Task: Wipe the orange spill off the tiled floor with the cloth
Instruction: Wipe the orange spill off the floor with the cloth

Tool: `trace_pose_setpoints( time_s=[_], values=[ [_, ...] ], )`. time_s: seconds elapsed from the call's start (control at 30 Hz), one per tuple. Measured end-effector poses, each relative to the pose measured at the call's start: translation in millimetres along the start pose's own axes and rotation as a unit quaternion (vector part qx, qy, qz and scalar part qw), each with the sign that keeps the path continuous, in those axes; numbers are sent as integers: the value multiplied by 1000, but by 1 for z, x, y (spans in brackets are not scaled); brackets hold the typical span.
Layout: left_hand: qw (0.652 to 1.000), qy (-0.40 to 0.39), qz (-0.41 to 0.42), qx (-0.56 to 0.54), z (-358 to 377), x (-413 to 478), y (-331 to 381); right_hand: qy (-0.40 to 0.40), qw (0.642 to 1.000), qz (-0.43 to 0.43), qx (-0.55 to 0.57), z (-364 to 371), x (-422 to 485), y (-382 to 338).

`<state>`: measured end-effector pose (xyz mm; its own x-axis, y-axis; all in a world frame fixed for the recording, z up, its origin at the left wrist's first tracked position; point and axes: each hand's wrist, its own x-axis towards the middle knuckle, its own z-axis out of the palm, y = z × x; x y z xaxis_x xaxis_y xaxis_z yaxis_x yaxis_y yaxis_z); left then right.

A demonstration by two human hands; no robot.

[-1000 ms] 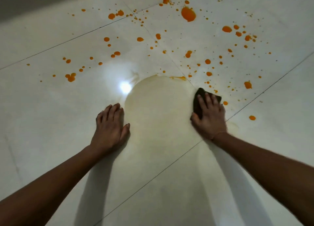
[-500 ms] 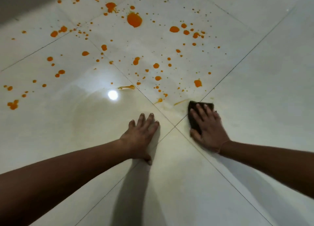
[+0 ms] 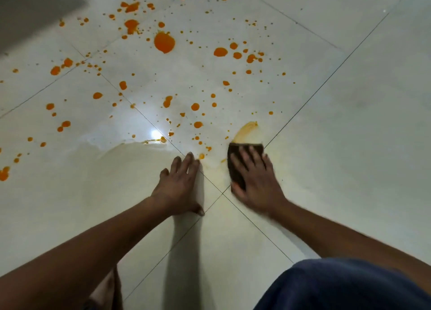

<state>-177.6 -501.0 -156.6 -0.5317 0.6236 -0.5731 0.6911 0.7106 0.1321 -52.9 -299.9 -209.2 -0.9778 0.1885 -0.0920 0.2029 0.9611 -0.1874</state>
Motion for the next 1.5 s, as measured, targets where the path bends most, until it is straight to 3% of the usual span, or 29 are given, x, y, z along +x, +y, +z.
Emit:
trace_pose_setpoints(
  time_s=[0.03, 0.1, 0.23, 0.27, 0.33, 0.4, 0.47, 0.5, 0.53, 0.6, 0.67, 0.7, 0.77, 0.8, 0.87, 0.9, 1.0, 1.03, 1.07, 1.13, 1.2, 1.23, 1.27, 1.33, 1.4, 1.43, 1.5],
  values=[
    [1000, 5, 3, -1, 1, -3, -2, -30, 999, -40, 1, 1, -28, 0],
    [1000, 29, 3, -1, 3, -7, -7, -33, 999, -27, 11, -5, -43, 29],
    [998, 56, -33, 8, 2, -2, -36, 22, 979, 203, 6, -19, 76, 56],
    [997, 59, -49, 7, 2, 0, -46, 29, 976, 216, 14, -19, 103, 36],
    [996, 60, -70, 6, -2, -3, -70, 46, 992, 115, 20, -2, 118, -32],
    [996, 50, -79, -1, -5, -11, -87, 10, 998, -54, 24, 14, 62, -94],
    [995, 52, -84, -11, -5, -20, -98, -51, 986, -154, 35, 12, 1, -96],
    [995, 51, -84, -13, -3, -24, -101, -34, 984, -173, 35, 10, -2, -72],
    [995, 52, -83, -13, -1, -23, -102, -15, 989, -144, 10, 11, 9, -46],
    [994, 56, -90, -22, 3, -23, -105, 10, 1000, 27, 1, 0, 70, -14],
    [993, 60, -98, -29, 8, -20, -106, 27, 989, 141, 17, -8, 129, -39],
    [993, 57, -98, -28, 7, -20, -106, 33, 991, 125, 21, -2, 136, -67],
    [993, 55, -97, -28, 5, -22, -106, -1, 1000, -22, 20, 10, 102, -118],
    [993, 53, -97, -28, 3, -23, -105, -24, 994, -107, 17, 14, 68, -124],
    [994, 46, -95, -35, 0, -24, -102, -52, 981, -184, 18, 9, 35, -93],
    [994, 46, -96, -38, -1, -25, -102, -29, 985, -172, 12, 8, 46, -74],
    [993, 54, -88, -61, 3, -23, -104, 4, 999, 43, 12, -3, 128, -67],
    [992, 64, -86, -67, 4, -23, -107, 5, 997, 75, 17, -5, 148, -88],
    [991, 72, -88, -67, 5, -24, -109, 19, 998, 60, 26, 0, 154, -113],
    [991, 78, -99, -46, 0, -28, -120, -4, 998, -54, 30, 14, 126, -149],
    [989, 71, -121, -39, -3, -34, -133, -57, 982, -177, 19, 15, 74, -137],
    [987, 69, -137, -43, -4, -38, -141, -48, 978, -202, 21, 11, 72, -121],
    [985, 66, -153, -48, -5, -41, -149, -36, 981, -190, 14, 11, 84, -107],
    [979, 52, -186, -65, -2, -46, -164, -7, 998, -63, 10, 5, 142, -106],
    [975, 45, -205, -78, 1, -48, -171, 12, 999, 19, 28, 6, 184, -145],
    [974, 39, -209, -82, 2, -49, -172, 1, 999, -22, 35, 12, 184, -171],
    [974, 38, -209, -85, 3, -51, -175, -51, 976, -212, 28, 26, 149, -210]
  ],
)
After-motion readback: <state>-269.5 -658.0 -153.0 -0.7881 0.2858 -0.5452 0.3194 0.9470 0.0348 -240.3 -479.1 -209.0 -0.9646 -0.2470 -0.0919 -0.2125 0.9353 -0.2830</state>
